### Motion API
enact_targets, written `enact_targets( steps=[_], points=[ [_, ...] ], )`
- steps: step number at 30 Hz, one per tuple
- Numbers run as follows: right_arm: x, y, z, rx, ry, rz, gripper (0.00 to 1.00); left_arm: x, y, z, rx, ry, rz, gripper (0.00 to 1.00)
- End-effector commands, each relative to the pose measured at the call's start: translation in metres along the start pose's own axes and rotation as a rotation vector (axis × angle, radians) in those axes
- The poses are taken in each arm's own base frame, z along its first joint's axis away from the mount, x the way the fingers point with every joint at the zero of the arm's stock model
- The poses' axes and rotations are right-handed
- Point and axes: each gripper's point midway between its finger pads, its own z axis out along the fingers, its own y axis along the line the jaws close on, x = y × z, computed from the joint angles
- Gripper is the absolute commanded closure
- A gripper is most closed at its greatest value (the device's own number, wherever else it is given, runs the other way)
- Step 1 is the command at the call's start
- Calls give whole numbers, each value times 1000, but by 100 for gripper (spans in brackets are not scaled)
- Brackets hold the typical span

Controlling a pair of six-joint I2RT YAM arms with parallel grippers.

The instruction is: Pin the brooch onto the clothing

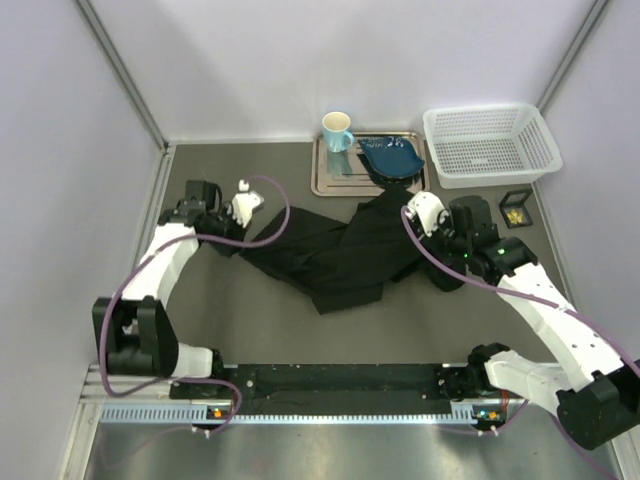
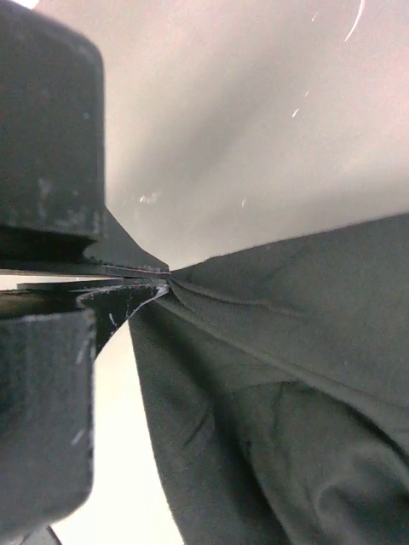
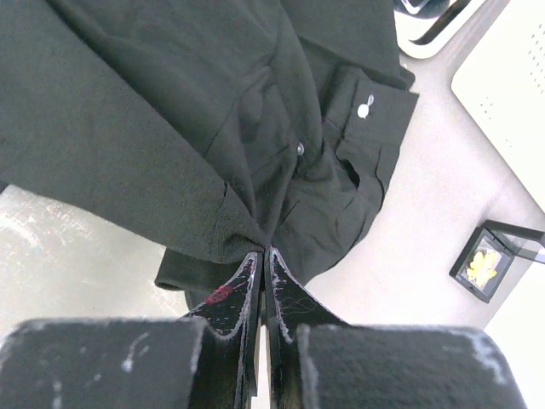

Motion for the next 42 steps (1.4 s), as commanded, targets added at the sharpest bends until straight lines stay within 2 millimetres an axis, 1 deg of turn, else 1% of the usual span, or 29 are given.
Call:
enact_targets(
  steps=[1,2,3,4,5,6,7,8,9,10,11,12,13,14,16,17,19,20,21,23,24,26,27,28,31,34,36,39,42],
  points=[
    [-7,-13,0,46,-18,0,100,72,-34,-6,38,185,50,100],
    [-9,-14,0,47,-22,-1,100,81,-37,-7,45,197,81,95],
    [-9,-14,1,45,-20,-2,100,91,-43,-6,63,232,77,87],
    [-11,-11,1,24,-34,-3,100,95,-48,-8,91,248,71,76],
    [-13,-9,1,14,-41,-6,100,94,-53,-9,141,232,117,67],
    [-14,-5,2,-7,-47,-4,100,94,-57,-12,162,229,130,55],
    [-16,-4,3,-15,-51,-8,100,86,-57,-17,169,189,165,52],
    [-18,-4,3,-21,-53,-8,100,80,-56,-21,187,145,238,50],
    [-20,-3,3,-32,-61,-11,100,70,-61,-24,217,86,276,47],
    [-19,-2,5,-40,-57,-15,100,60,-64,-31,218,38,323,46],
    [-21,-1,5,-44,-61,-14,100,55,-65,-32,229,2,409,46],
    [-22,0,5,-52,-65,-16,100,52,-69,-34,252,-23,455,46],
    [-23,0,6,-55,-65,-17,100,52,-83,-39,312,-54,477,46],
    [-23,0,6,-57,-63,-17,100,52,-88,-39,341,-79,562,46],
    [-24,0,6,-58,-61,-12,100,53,-104,-41,409,-138,619,46],
    [-25,-1,6,-60,-62,-11,100,59,-112,-42,438,-154,687,45],
    [-25,-1,6,-60,-62,-12,100,61,-120,-44,450,-187,741,43],
    [-25,0,6,-62,-60,-14,100,60,-119,-41,440,-199,794,39],
    [-25,0,6,-62,-60,-14,100,66,-123,-36,448,-190,809,39],
    [-23,1,6,-68,-56,-12,100,68,-124,-28,423,-147,842,38],
    [-23,0,5,-64,-58,-9,100,65,-120,-21,394,-150,865,38],
    [-23,2,6,-71,-58,-12,100,64,-122,-15,383,-142,902,38],
    [-22,2,5,-71,-58,-9,100,58,-119,-11,359,-150,921,37],
    [-22,3,5,-73,-57,-9,100,60,-124,-7,366,-146,932,37],
    [-22,2,4,-68,-54,-4,100,69,-125,4,369,-101,954,39],
    [-23,0,2,-53,-58,-1,100,76,-117,16,336,-68,968,41],
    [-22,-1,1,-48,-59,3,100,82,-110,21,322,-24,988,42],
    [-22,0,-1,-48,-65,15,100,82,-106,29,300,-7,976,48],
    [-22,1,-2,-43,-67,24,100,79,-99,35,258,2,957,59]
  ],
)
